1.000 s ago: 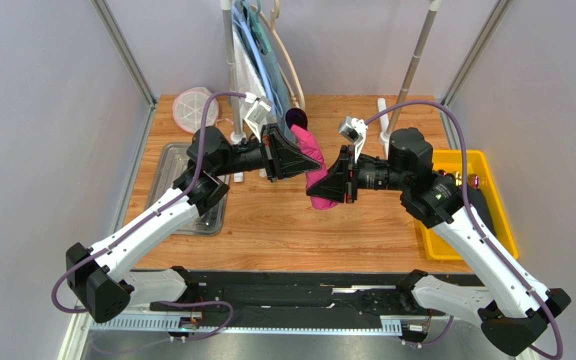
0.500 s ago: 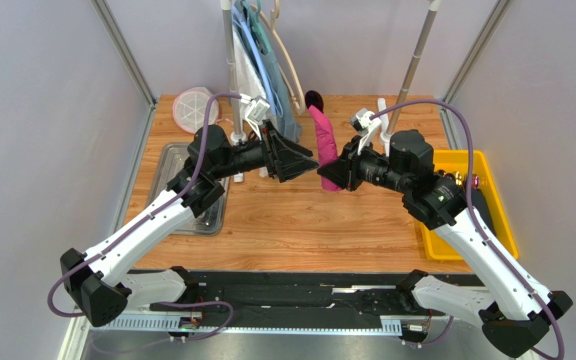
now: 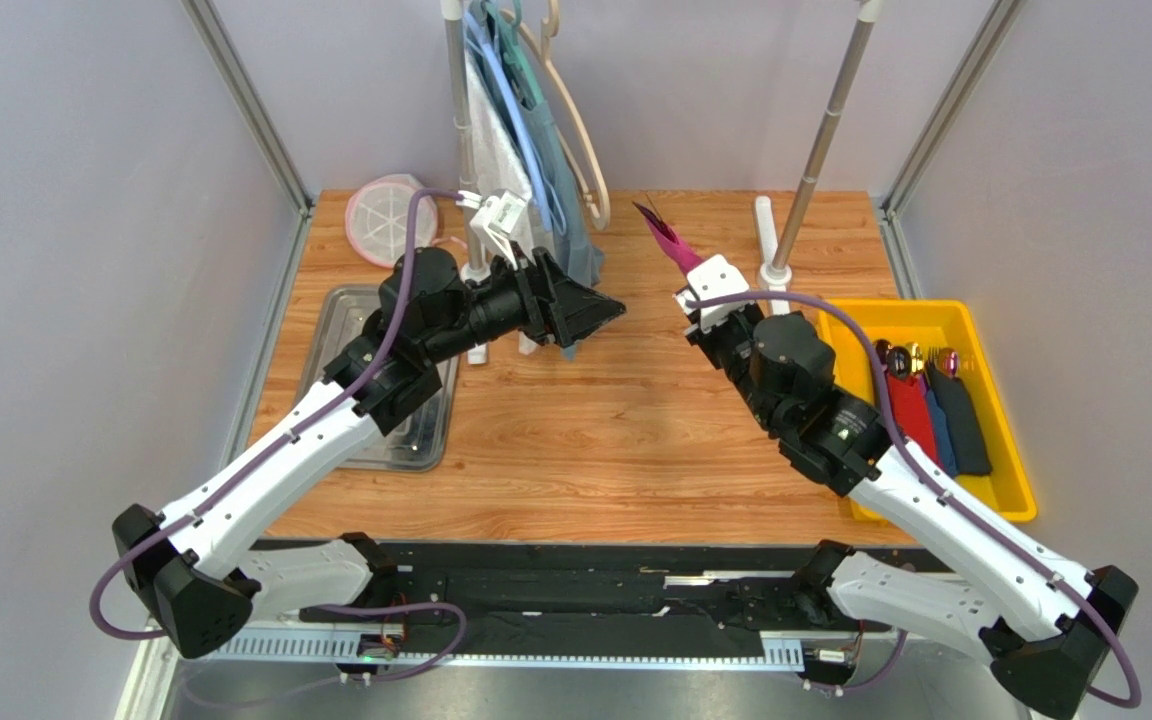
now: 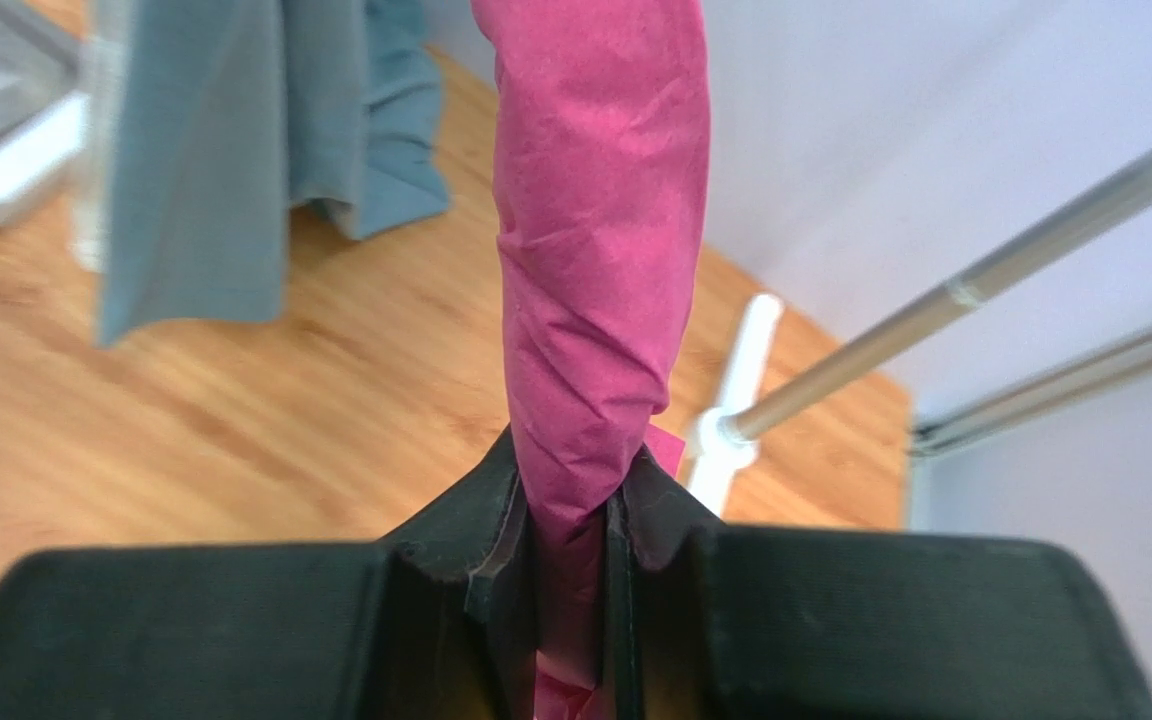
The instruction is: Place the utensils on the paper napkin and roll it up
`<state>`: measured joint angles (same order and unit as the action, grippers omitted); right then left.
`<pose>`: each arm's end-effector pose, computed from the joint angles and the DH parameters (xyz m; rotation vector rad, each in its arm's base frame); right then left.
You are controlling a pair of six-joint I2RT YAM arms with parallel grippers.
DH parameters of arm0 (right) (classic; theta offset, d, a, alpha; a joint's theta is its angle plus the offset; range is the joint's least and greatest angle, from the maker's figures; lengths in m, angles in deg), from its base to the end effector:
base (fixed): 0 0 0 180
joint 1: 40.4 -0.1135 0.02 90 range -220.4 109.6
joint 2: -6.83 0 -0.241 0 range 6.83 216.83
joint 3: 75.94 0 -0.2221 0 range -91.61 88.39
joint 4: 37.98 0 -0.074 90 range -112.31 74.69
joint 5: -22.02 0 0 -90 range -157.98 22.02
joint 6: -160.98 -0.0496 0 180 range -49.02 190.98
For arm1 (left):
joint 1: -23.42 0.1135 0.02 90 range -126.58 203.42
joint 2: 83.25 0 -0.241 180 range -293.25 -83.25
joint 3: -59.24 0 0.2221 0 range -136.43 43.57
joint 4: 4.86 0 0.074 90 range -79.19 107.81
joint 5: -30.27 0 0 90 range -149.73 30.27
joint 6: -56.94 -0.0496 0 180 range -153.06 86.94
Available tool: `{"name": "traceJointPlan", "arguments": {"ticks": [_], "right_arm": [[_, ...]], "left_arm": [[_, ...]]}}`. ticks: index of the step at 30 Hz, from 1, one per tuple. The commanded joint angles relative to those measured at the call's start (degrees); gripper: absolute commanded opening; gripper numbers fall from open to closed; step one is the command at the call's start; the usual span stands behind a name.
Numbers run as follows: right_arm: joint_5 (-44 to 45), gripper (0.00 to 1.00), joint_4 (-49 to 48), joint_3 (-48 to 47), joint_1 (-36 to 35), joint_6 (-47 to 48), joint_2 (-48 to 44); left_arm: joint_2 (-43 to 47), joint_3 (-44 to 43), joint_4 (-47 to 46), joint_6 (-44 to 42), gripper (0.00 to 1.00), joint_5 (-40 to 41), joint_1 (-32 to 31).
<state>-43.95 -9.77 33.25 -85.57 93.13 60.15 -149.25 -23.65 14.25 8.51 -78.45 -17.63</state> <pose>0.1589 0.1312 0.3513 -0.6991 1.5956 -0.0742 0.1821 -0.1797 0.3935 0.2725 1.7702 -1.3424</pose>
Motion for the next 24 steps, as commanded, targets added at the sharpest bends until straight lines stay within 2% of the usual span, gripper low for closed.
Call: {"name": "traceJointPlan", "arguments": {"ticks": [1, 5, 8, 12, 14, 18, 19, 21, 24], "right_arm": [[8.05, 0.0, -14.99, 1.34, -1.24, 12.47, -2.87], [8.05, 0.0, -15.51, 1.96, -2.03, 13.44, -3.49], [9.27, 0.0, -19.28, 2.92, -2.12, 16.69, -3.57], [10.24, 0.0, -28.6, 7.22, -2.21, 25.73, -4.19], [9.11, 0.0, -32.37, 8.55, -2.21, 31.18, -4.89], [3.41, 0.0, -35.91, 13.38, -2.21, 43.48, -9.0], [1.48, 0.0, -36.09, 16.52, -2.21, 45.68, -10.42], [-6.42, 0.0, -34.95, 19.61, -2.29, 52.45, -16.54], [-16.89, 0.0, -31.53, 25.76, -2.47, 60.8, -22.28]], "left_arm": [[0.61, 1.65, -11.33, 2.82, 0.76, -1.84, 0.1], [-0.45, 3.06, -18.37, 0.46, 0.78, -3.86, -0.43], [-0.62, 3.5, -20.23, -3.31, 0.75, -5.62, -0.16], [-0.36, 1.31, -11.9, -3.15, 0.75, -0.18, 1.24], [-0.01, 0.6, -9.6, -4.03, 0.74, -1.48, 2.56], [2.1, -3.51, -3.72, -15.68, 0.78, -11.76, 6.95], [2.27, -4.14, 0.91, -16.59, 0.78, -15.95, 10.09], [2.89, -5.72, 4.36, -17.56, 0.78, -20.37, 13.53], [1.93, -8.71, 11.49, -19.14, 0.8, -29.06, 17.15]]}}
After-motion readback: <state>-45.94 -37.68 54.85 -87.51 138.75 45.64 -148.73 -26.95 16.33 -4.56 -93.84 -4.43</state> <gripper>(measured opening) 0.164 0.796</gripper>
